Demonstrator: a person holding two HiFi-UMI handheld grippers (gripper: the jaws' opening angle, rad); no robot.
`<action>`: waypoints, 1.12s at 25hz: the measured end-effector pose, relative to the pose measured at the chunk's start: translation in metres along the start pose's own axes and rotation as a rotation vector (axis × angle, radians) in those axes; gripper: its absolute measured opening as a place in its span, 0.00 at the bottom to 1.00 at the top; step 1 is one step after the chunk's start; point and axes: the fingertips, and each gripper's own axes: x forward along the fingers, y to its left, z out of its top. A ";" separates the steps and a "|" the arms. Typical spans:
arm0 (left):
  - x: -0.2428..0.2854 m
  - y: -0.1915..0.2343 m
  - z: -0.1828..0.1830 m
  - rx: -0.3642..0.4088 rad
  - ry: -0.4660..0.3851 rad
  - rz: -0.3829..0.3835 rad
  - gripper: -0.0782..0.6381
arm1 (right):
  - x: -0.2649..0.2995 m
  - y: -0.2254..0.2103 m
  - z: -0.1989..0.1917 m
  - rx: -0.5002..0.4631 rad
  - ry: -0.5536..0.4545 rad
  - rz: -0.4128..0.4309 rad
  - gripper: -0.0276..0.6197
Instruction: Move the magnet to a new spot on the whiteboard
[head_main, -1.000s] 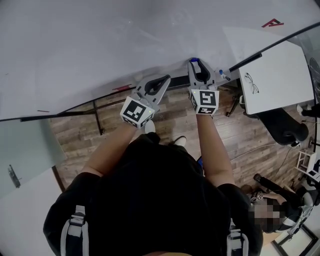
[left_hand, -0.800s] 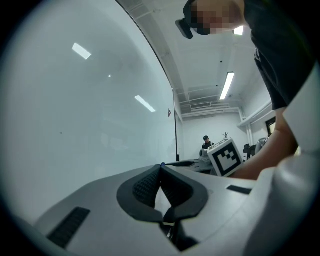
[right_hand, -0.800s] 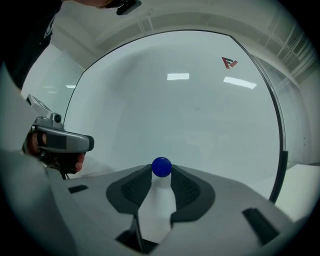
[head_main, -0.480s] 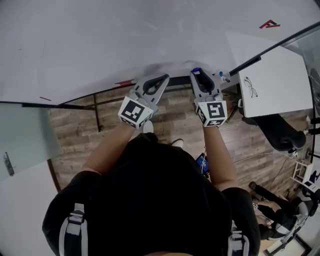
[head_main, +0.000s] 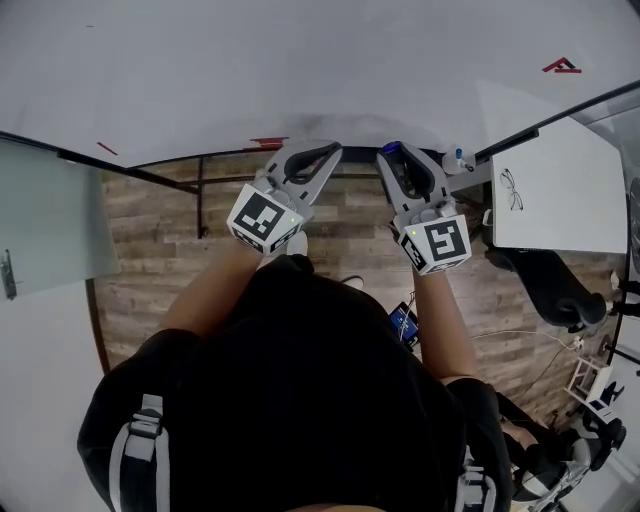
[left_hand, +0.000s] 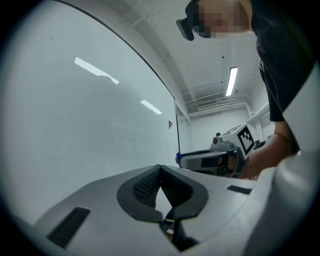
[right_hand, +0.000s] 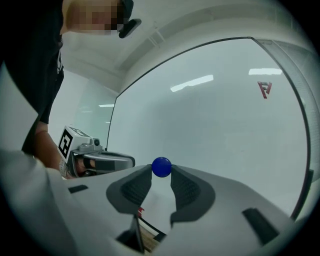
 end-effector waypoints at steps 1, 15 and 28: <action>-0.006 0.000 0.003 0.000 0.000 0.006 0.12 | -0.001 0.006 0.004 0.001 -0.007 0.016 0.22; -0.041 -0.001 0.009 -0.005 -0.010 0.071 0.12 | 0.005 0.044 0.015 0.009 -0.036 0.112 0.22; -0.039 -0.008 0.010 -0.002 -0.015 0.061 0.12 | -0.005 0.040 0.017 0.023 -0.047 0.093 0.22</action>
